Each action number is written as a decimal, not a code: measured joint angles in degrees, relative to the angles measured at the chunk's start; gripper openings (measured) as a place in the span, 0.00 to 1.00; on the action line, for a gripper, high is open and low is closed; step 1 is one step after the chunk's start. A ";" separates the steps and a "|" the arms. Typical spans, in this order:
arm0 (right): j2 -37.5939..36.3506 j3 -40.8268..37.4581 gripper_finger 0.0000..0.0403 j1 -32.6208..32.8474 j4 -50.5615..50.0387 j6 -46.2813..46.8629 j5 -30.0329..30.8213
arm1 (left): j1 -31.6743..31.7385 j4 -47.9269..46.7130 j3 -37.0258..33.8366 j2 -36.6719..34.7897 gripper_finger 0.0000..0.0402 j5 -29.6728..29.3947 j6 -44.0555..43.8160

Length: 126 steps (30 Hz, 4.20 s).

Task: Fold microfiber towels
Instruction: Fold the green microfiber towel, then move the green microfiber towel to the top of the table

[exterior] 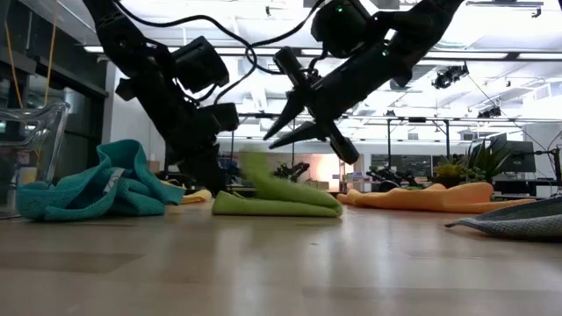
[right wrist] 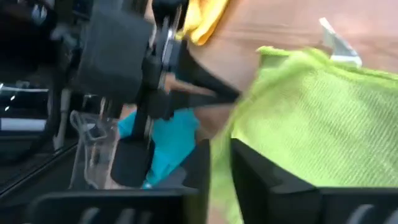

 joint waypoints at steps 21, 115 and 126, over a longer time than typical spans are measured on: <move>-16.17 -0.02 0.54 -3.59 -31.06 -23.95 -1.44 | -0.56 23.15 -7.01 -31.31 0.00 -0.47 -9.88; -54.93 -0.09 0.00 9.32 -63.18 -25.29 38.60 | -6.31 -13.21 29.15 18.86 0.00 -1.42 9.86; -53.43 -0.09 0.00 9.19 -64.30 -24.39 38.84 | -5.58 -15.32 30.18 22.00 0.00 0.75 9.96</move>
